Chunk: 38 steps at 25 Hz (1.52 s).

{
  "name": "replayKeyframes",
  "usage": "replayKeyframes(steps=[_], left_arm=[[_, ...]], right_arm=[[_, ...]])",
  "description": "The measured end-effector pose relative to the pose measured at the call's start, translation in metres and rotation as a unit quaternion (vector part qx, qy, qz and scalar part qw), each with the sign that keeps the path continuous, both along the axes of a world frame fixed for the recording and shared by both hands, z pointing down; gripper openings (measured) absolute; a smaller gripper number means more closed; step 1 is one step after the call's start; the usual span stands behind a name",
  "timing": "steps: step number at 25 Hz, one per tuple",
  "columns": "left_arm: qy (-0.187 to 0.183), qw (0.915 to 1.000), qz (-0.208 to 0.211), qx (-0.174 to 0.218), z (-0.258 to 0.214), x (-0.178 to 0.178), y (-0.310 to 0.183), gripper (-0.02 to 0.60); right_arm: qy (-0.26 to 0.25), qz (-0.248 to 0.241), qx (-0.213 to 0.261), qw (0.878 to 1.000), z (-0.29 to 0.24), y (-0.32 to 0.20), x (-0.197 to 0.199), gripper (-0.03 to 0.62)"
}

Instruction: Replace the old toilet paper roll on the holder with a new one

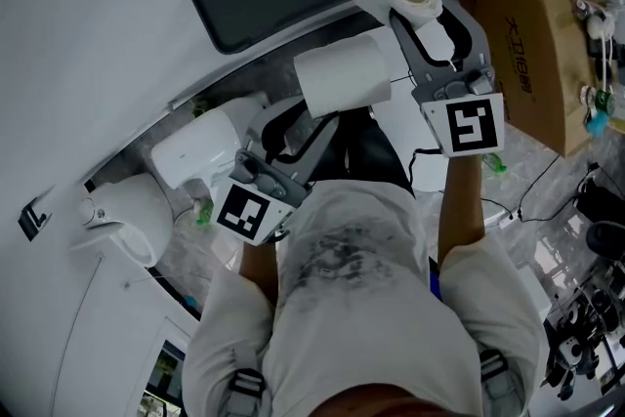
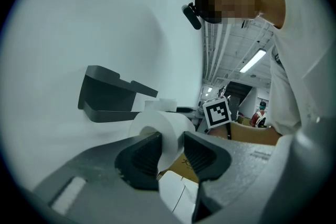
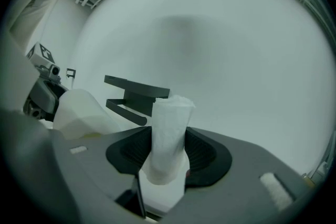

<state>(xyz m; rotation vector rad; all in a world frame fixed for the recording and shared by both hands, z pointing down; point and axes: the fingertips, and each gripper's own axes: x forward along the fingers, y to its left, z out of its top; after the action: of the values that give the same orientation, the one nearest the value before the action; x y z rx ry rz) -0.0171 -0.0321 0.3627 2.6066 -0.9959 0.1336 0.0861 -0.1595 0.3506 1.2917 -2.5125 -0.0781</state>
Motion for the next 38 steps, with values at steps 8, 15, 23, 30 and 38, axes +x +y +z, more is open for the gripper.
replayKeyframes(steps=[8,15,23,30,38], left_arm=[[0.001,1.0000,-0.007,-0.006,0.006,-0.004,-0.001,0.146],[-0.002,1.0000,-0.007,-0.006,0.008,-0.005,0.000,0.146],[-0.001,0.9999,-0.010,-0.008,0.011,-0.008,0.000,0.146],[-0.001,0.9999,-0.012,-0.009,0.011,-0.012,0.002,0.146],[0.006,0.9997,-0.020,-0.013,0.013,-0.020,0.002,0.146]], right_arm=[[0.053,-0.023,-0.009,0.998,0.031,-0.004,-0.008,0.196],[0.119,-0.041,0.004,0.992,0.048,-0.009,-0.015,0.196],[0.213,-0.069,0.045,0.974,0.059,-0.014,-0.024,0.196],[0.281,-0.083,0.077,0.953,0.060,-0.018,-0.032,0.196],[0.348,-0.095,0.110,0.926,0.060,-0.020,-0.041,0.196]])
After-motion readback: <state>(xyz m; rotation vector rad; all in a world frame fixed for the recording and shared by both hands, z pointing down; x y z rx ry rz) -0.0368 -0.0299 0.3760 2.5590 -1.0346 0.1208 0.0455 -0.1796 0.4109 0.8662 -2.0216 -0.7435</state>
